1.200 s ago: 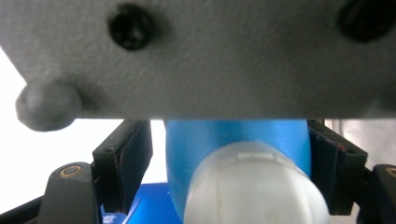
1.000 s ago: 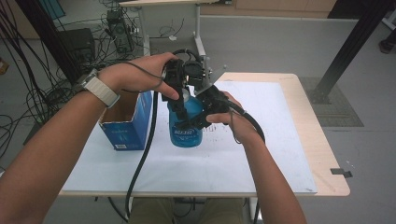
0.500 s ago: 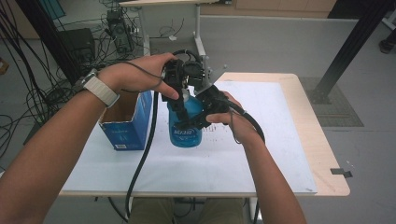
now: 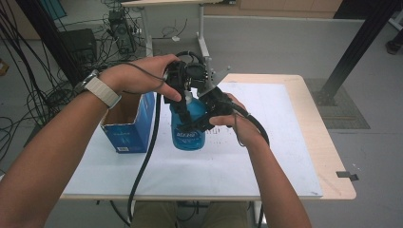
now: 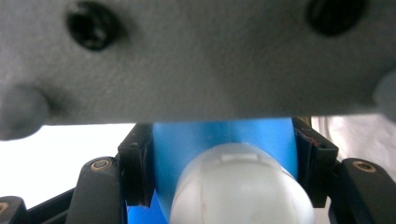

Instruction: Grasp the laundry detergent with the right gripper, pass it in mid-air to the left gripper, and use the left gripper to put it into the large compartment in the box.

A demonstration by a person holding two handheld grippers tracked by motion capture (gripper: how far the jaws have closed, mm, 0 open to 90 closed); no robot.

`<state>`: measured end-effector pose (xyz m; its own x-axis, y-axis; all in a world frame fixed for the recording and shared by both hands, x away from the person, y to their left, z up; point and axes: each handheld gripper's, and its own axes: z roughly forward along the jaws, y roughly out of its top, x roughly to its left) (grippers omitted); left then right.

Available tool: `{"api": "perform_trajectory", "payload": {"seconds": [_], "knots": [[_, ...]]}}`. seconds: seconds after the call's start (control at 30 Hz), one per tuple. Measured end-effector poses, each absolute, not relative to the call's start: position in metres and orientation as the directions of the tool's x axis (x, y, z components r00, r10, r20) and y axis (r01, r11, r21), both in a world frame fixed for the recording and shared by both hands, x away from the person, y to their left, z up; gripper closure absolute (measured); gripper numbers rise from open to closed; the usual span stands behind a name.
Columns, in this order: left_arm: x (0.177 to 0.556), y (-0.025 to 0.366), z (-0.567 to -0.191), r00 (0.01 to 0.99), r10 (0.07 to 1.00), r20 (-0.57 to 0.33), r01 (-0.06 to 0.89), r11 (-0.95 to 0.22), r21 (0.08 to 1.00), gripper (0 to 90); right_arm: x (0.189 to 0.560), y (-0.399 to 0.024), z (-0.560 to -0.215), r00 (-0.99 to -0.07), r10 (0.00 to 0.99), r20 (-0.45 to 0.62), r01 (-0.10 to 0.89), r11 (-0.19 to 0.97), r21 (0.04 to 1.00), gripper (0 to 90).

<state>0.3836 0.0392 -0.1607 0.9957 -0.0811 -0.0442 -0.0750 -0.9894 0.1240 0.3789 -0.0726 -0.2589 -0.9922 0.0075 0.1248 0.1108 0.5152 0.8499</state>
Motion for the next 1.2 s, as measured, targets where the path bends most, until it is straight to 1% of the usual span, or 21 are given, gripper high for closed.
{"api": "perform_trajectory", "payload": {"seconds": [0.1,0.23,0.37,0.4,0.43,1.2], "knots": [[0.3832,0.0391,-0.1607,0.996,-0.078,-0.041,-0.072,-0.990,0.123,37.4,0.3788,-0.0727,-0.2588,-0.992,0.007,0.128,0.113,0.516,0.849,43.1],[0.3824,0.0391,-0.1602,0.996,-0.076,-0.037,-0.071,-0.990,0.121,37.5,0.3796,-0.0728,-0.2589,-0.995,0.017,0.103,0.097,0.519,0.850,43.1],[0.3820,0.0400,-0.1594,0.997,-0.072,-0.037,-0.067,-0.990,0.124,37.6,0.3793,-0.0724,-0.2579,-0.994,0.020,0.103,0.098,0.517,0.850,43.1],[0.3820,0.0402,-0.1592,0.997,-0.072,-0.038,-0.067,-0.990,0.123,37.6,0.3772,-0.0720,-0.2571,-0.991,0.000,0.137,0.117,0.513,0.850,43.1],[0.3820,0.0402,-0.1592,0.997,-0.072,-0.039,-0.067,-0.990,0.123,37.6,0.3771,-0.0717,-0.2570,-0.990,-0.002,0.138,0.118,0.513,0.850,43.1],[0.3818,0.0420,-0.1552,0.996,-0.078,-0.045,-0.071,-0.989,0.132,37.5,0.3762,-0.0711,-0.2521,-0.993,0.011,0.116,0.105,0.527,0.843,43.0]]}}
